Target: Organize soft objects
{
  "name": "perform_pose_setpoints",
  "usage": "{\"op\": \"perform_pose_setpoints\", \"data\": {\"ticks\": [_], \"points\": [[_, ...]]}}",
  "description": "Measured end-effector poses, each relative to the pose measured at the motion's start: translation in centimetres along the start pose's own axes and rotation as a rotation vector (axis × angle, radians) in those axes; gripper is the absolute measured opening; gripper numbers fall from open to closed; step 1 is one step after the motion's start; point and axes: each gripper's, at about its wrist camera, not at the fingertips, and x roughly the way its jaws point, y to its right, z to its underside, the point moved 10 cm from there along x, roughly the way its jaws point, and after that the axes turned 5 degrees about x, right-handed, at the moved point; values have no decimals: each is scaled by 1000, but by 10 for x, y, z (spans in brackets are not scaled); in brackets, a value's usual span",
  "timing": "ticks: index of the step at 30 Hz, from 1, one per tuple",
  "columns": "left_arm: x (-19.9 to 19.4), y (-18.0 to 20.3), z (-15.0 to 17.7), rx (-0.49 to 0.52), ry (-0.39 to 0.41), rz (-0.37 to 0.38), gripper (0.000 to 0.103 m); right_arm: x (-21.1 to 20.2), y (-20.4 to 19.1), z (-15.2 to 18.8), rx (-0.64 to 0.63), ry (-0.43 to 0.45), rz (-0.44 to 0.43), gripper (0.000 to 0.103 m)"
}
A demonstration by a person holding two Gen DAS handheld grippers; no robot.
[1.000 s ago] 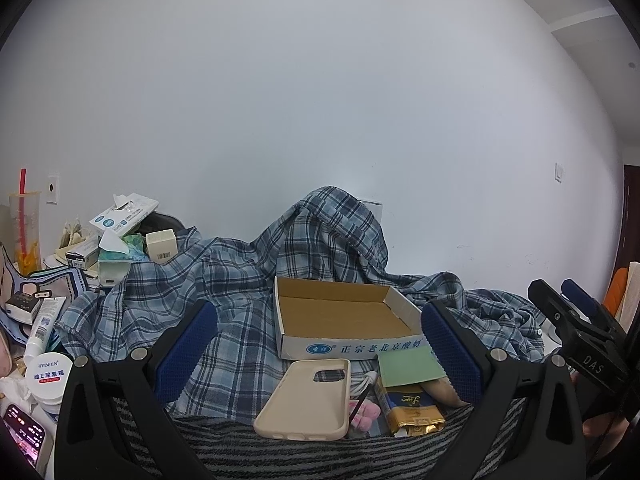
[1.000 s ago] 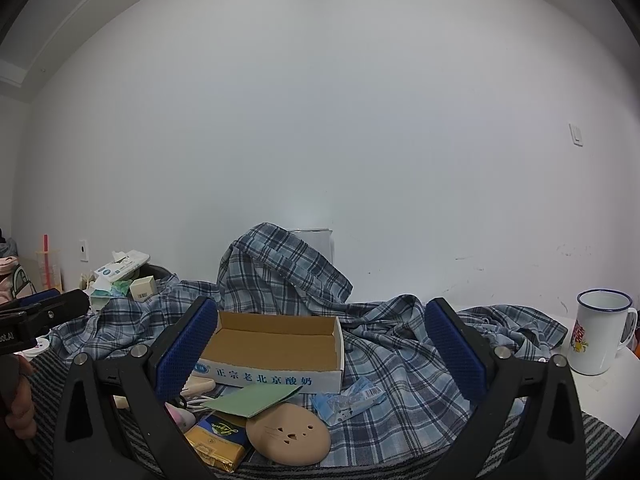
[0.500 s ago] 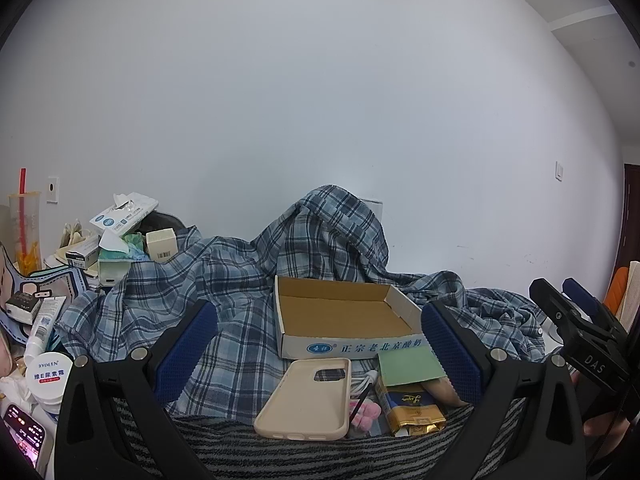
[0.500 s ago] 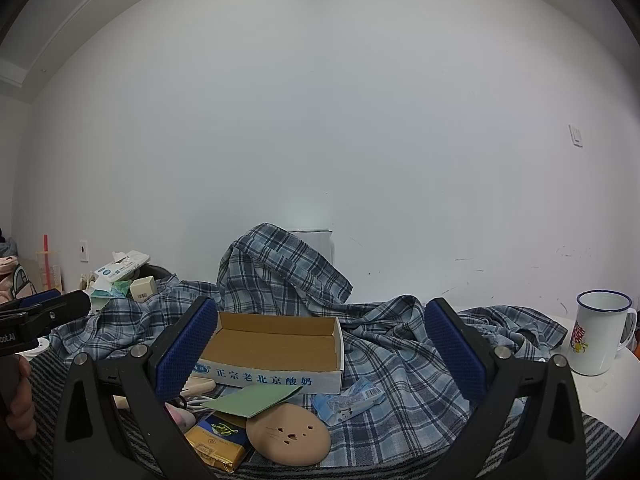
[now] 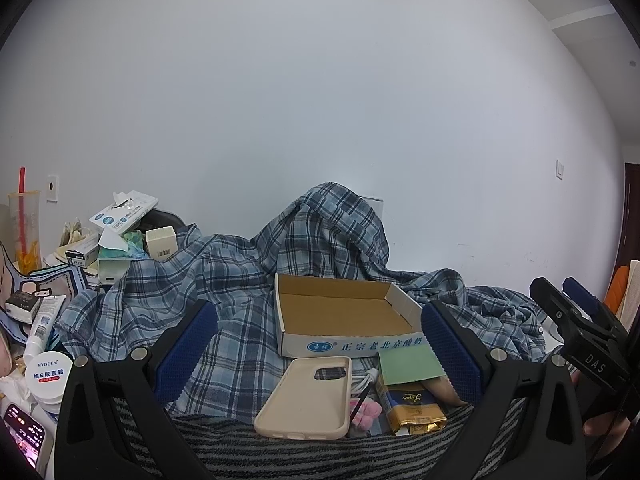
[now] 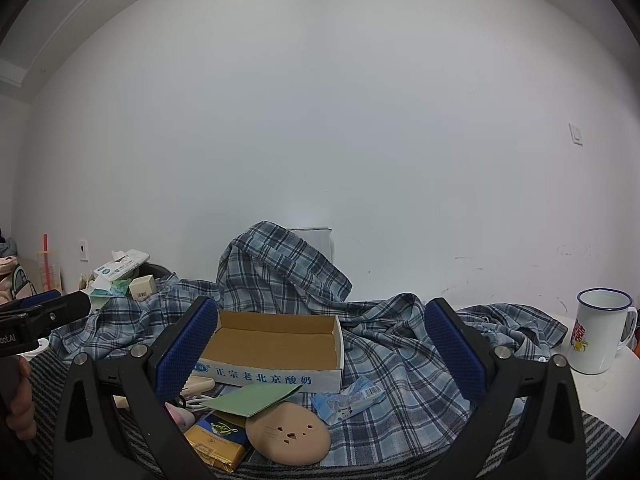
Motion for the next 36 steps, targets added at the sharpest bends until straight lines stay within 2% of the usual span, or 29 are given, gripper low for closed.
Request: {"op": "perform_pose_setpoints", "data": {"ticks": [14,18,36], "points": [[0,0,0,7,1,-1,103,3,0,2,1,-9,1,103],[2,3,10,19,-1,-2,103,3,1,2,3,-11,4,103],[0,11,6,40,22,-1,103,0,0,1,9,-10,8,103]]}}
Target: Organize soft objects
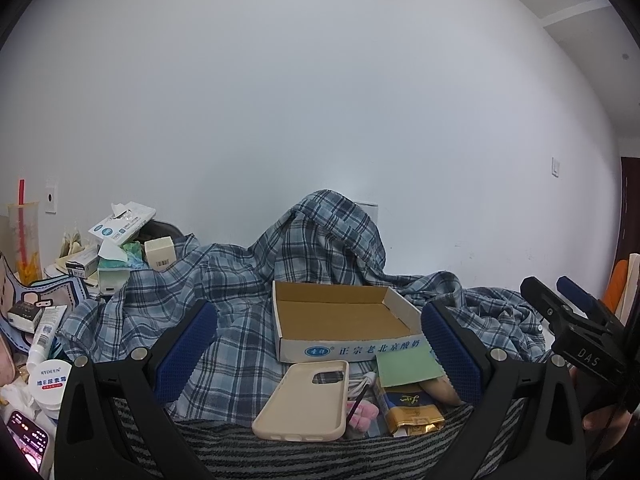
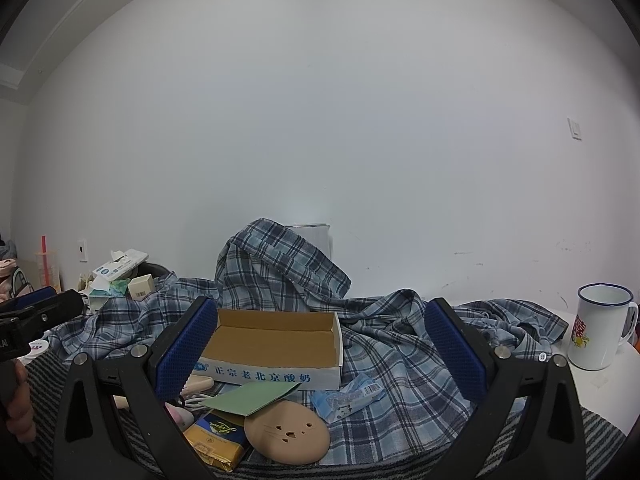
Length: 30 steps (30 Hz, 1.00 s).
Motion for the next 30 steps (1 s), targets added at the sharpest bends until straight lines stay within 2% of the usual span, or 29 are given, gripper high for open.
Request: {"op": "perform_pose_setpoints", "data": {"ticks": [30], "points": [[-4,2,-1,-6,11,26,103,-1,1,-1,-1,7,2,103]]}}
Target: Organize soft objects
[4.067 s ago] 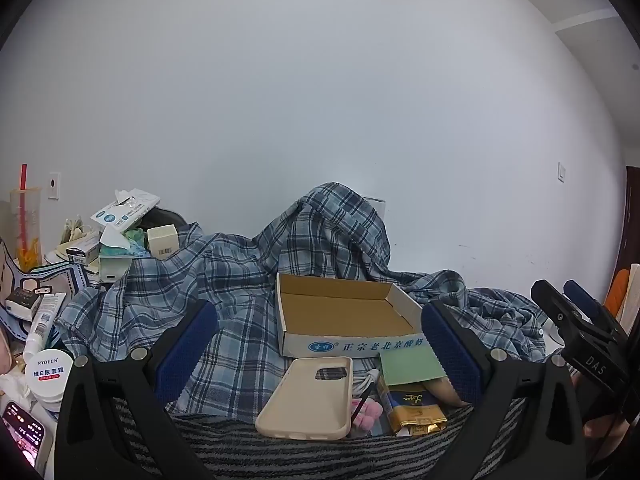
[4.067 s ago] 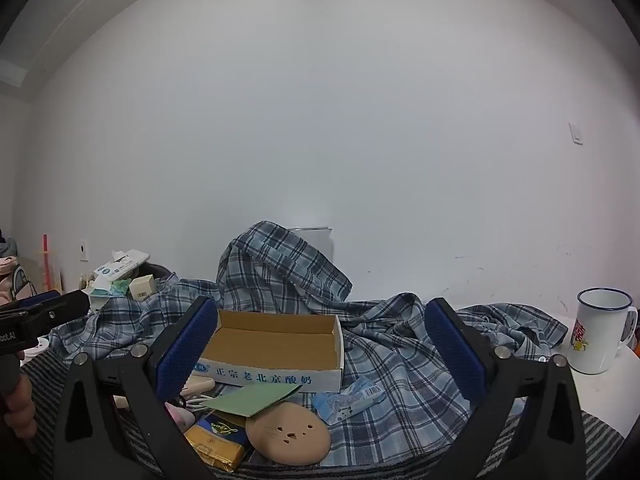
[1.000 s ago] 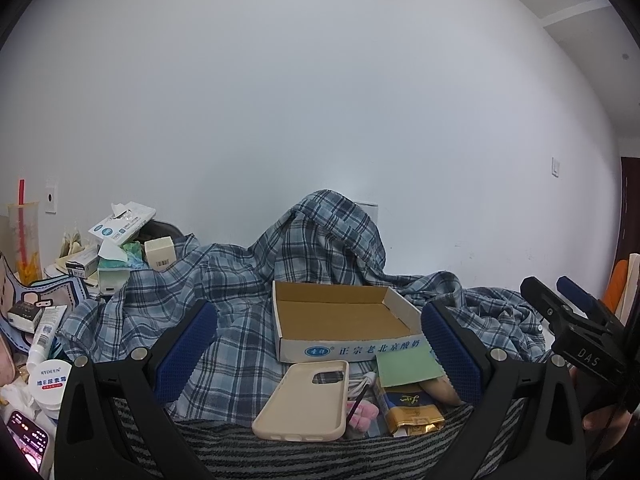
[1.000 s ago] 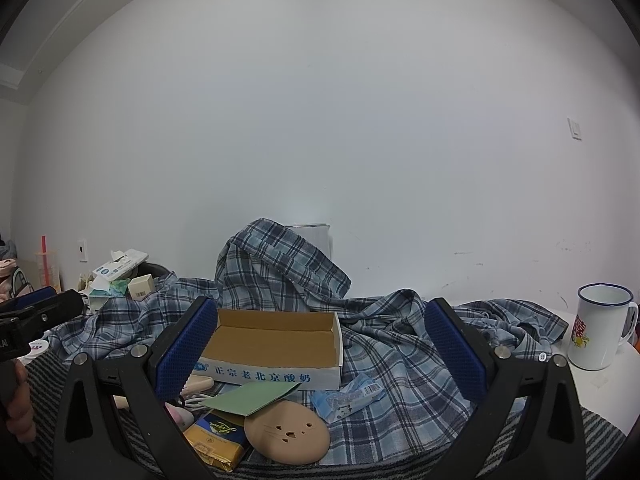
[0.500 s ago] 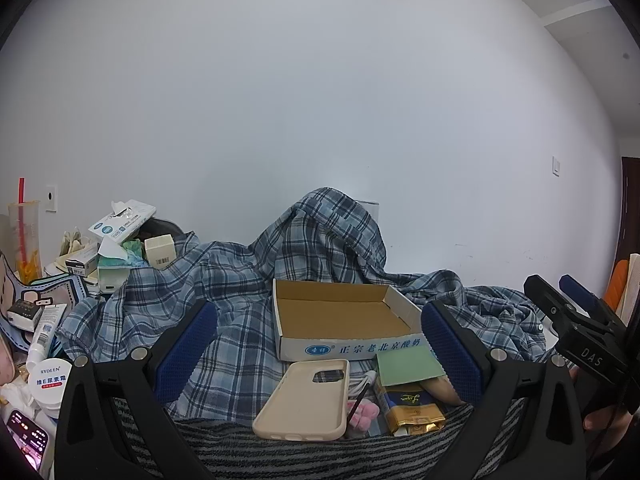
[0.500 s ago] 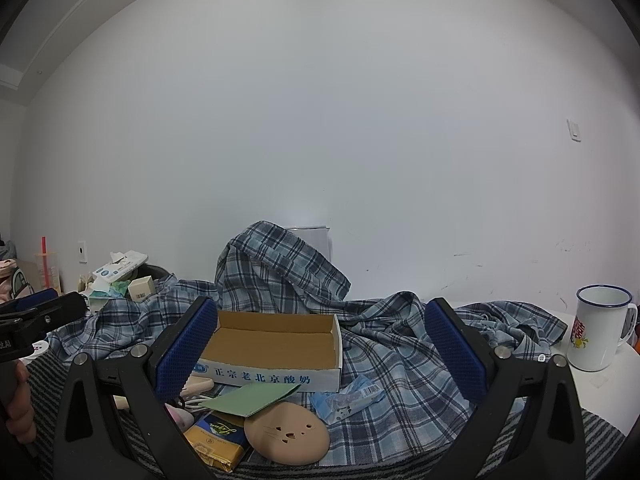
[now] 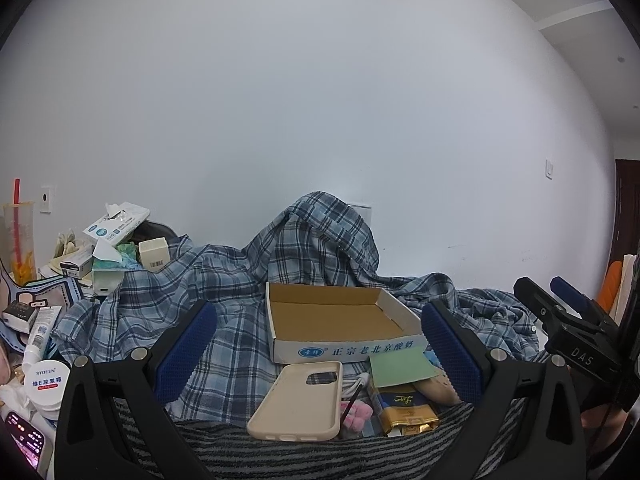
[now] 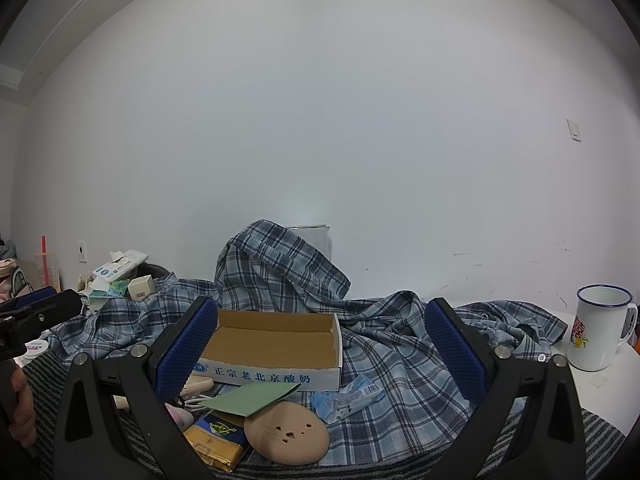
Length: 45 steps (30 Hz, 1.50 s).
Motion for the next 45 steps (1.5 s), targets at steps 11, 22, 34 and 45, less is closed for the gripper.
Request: {"op": "perform_pose_setpoints", "data": {"ticks": [11,22,34,45], "points": [[-8,6,-7,30,32,21,103,-2,-2,1,-4,-1,1,103],[-10,5,-6,15,29,25,103,0,-9,1,-40,-4,4,103],[-14,5,-5,15,24,25,103,0,-16,2,-71,-6,2,103],[-12,5,-6,13,18,25,103,-1,-18,3,-74,-12,-21,103]]}}
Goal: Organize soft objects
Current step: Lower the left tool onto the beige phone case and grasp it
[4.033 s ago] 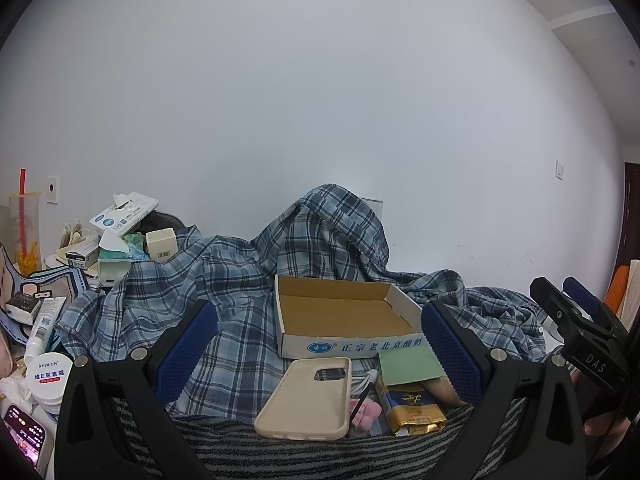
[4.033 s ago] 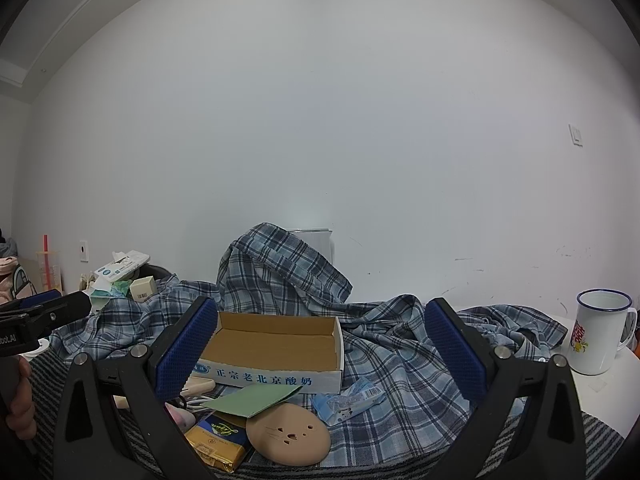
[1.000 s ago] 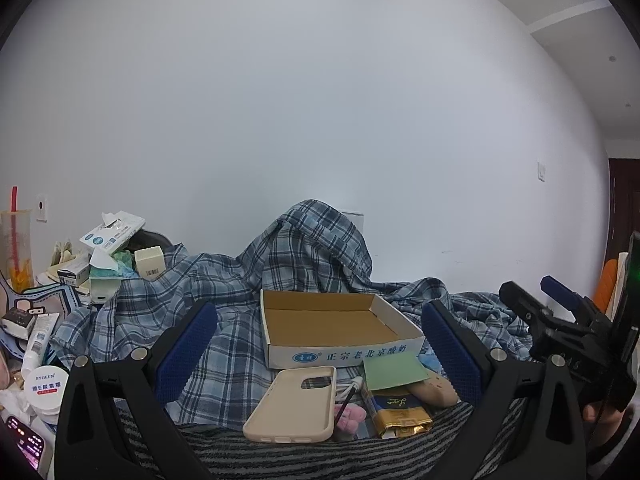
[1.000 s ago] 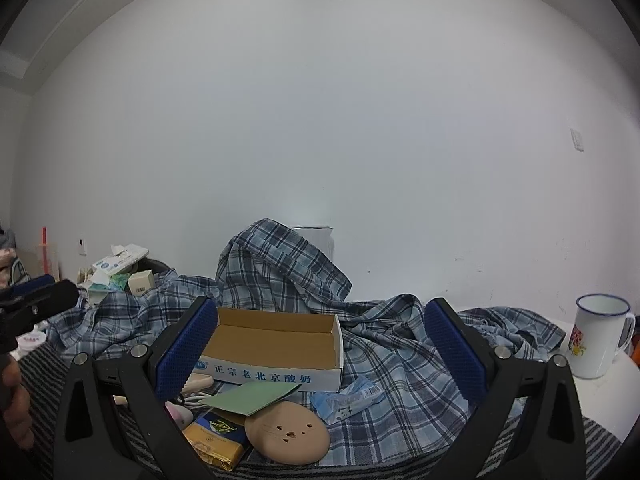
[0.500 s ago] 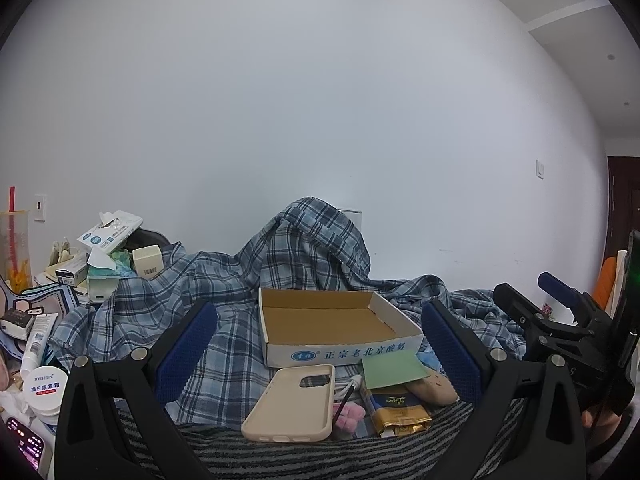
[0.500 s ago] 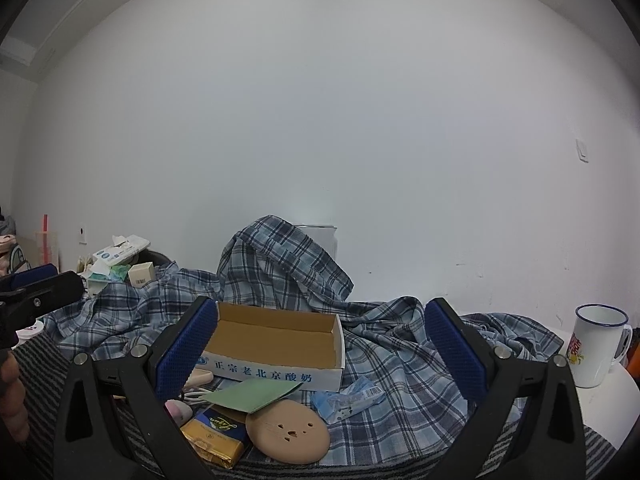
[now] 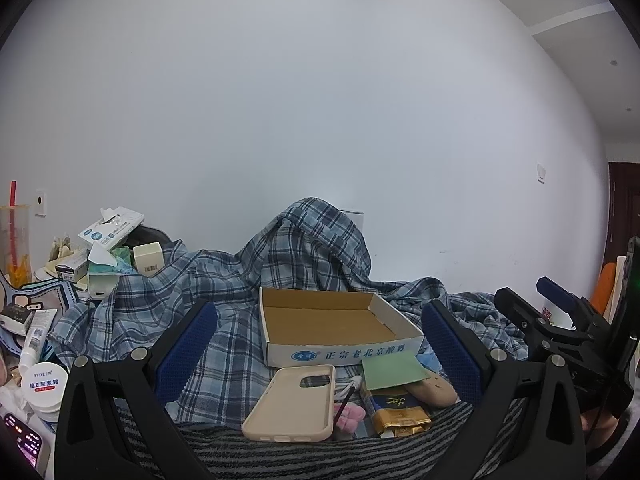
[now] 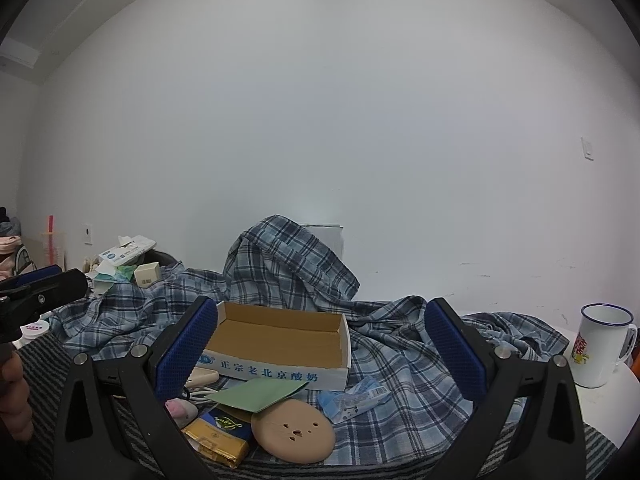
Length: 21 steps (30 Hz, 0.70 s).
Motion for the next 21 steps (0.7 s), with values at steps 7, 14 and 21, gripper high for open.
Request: {"op": "perform_pose_setpoints", "data": {"ticks": [7,14,21], "points": [[13,-5,3,-77,-147,23,103,6,-7,0,-22,-83,-1,103],[16,-7,7,-3,-322,-50,103,17,-11,19,28,-382,19,103],[18,-1,38,32,-473,15,103,14,-1,51,84,-504,16,103]]}}
